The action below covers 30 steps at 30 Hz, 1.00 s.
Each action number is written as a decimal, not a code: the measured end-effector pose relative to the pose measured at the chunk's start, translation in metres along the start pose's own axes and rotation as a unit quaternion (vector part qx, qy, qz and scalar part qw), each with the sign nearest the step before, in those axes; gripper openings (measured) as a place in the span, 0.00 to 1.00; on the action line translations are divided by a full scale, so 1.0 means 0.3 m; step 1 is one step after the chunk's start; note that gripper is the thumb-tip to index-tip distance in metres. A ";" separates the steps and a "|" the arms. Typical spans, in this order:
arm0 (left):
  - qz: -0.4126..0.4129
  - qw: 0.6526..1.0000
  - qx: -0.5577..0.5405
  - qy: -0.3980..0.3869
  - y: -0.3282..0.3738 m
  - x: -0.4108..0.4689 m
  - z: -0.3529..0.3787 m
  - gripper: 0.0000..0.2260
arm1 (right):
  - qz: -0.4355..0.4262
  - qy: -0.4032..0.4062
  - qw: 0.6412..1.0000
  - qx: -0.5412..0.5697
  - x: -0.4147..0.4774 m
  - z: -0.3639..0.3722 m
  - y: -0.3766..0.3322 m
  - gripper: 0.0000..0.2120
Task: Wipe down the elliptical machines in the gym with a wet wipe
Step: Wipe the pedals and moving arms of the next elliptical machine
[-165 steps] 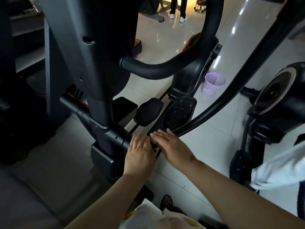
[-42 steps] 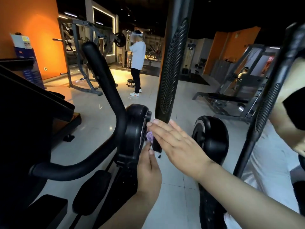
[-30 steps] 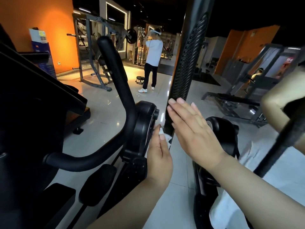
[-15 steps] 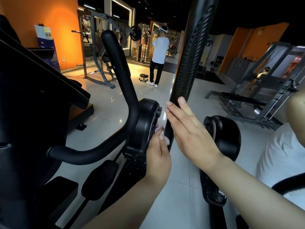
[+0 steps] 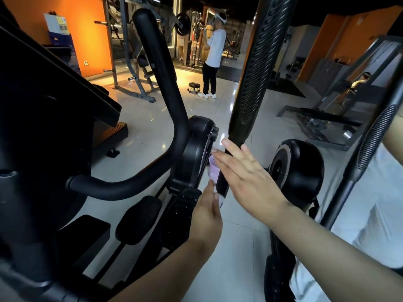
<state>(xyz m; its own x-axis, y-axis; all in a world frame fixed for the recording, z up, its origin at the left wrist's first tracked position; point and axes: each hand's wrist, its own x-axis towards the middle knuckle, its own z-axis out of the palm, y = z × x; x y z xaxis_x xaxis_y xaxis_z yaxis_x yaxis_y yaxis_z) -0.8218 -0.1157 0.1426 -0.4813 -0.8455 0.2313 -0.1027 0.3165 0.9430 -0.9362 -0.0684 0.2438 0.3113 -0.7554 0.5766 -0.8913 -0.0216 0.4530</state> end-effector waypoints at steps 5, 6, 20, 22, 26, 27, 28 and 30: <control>0.059 0.993 -0.106 -0.007 0.069 0.015 -0.003 0.22 | 0.014 -0.037 0.999 -0.028 -0.021 0.036 -0.047 0.28; 0.055 0.997 -0.050 0.000 0.035 0.007 -0.005 0.22 | 0.009 -0.047 0.998 -0.039 -0.030 0.042 -0.055 0.28; -0.094 0.978 0.146 -0.113 -0.160 -0.093 -0.124 0.11 | 0.030 -0.128 0.991 -0.034 -0.105 0.124 -0.170 0.30; -0.103 0.971 0.172 -0.133 -0.190 -0.104 -0.160 0.09 | 0.032 -0.159 0.987 -0.015 -0.135 0.151 -0.198 0.28; -0.128 0.949 0.238 -0.163 -0.272 -0.181 -0.247 0.11 | 0.051 -0.199 0.978 0.020 -0.187 0.200 -0.274 0.26; -0.131 0.944 0.254 -0.167 -0.289 -0.201 -0.268 0.11 | 0.054 -0.203 0.977 0.030 -0.198 0.213 -0.300 0.25; -0.134 0.938 0.271 -0.172 -0.303 -0.217 -0.287 0.11 | 0.058 -0.205 0.976 0.045 -0.214 0.230 -0.325 0.24; -0.145 0.922 0.308 -0.184 -0.318 -0.241 -0.326 0.09 | 0.078 -0.212 0.971 0.072 -0.241 0.257 -0.372 0.24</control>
<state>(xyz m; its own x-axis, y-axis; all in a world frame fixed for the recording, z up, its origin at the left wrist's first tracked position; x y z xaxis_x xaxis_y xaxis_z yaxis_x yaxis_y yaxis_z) -0.6922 -0.1269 0.0593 -0.6076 -0.7653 -0.2123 -0.6935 0.3810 0.6115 -0.8847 -0.0618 0.0991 0.0314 -0.9582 0.2844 -0.9630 0.0472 0.2654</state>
